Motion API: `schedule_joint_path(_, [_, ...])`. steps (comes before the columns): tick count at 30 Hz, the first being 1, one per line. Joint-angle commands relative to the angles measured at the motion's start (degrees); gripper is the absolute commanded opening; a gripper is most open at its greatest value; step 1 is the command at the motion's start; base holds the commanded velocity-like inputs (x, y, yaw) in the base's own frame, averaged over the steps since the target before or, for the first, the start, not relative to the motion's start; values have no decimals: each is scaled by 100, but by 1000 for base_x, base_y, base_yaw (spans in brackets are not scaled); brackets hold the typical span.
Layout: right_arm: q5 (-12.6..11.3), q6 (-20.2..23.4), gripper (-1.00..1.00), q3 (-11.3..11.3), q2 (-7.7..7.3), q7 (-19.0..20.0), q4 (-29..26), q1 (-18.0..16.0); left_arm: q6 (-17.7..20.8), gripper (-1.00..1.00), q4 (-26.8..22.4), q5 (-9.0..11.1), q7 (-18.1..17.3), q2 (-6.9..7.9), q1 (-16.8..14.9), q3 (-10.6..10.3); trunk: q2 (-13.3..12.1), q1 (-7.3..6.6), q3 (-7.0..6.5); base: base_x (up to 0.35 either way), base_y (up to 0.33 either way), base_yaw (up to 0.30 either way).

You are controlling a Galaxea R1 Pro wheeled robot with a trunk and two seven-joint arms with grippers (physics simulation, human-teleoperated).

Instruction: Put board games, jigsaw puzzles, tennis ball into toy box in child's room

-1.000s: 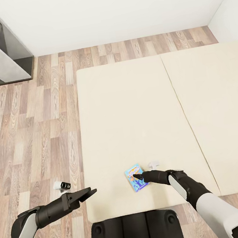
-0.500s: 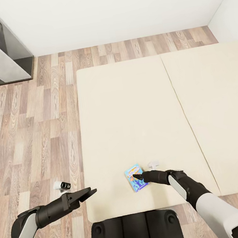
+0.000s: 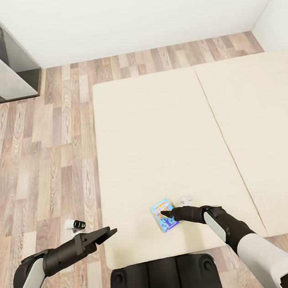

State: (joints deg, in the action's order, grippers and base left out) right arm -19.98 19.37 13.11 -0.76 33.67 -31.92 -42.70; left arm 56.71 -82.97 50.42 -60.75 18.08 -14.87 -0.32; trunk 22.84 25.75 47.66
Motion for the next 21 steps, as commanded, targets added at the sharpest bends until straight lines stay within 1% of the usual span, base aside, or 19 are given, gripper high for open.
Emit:
schedule_joint_path(1, [-59,40,100,26,-6,-10,-7,-2,24,100,0,12,-7,3,-1,-3,8,3,6,0,48,0])
schedule_joint_path(8, [-59,40,100,26,-8,-10,-7,-2,24,100,0,12,-7,2,-4,-3,8,3,6,0,97,0])
schedule_joint_path(18, [-59,40,100,25,-9,-10,-7,-2,24,100,0,12,-7,3,-3,-3,8,3,6,0,23,0])
schedule_joint_path(21, [-59,40,100,25,-7,-10,-7,-2,24,100,0,12,-7,3,-3,-3,8,3,6,0,91,0])
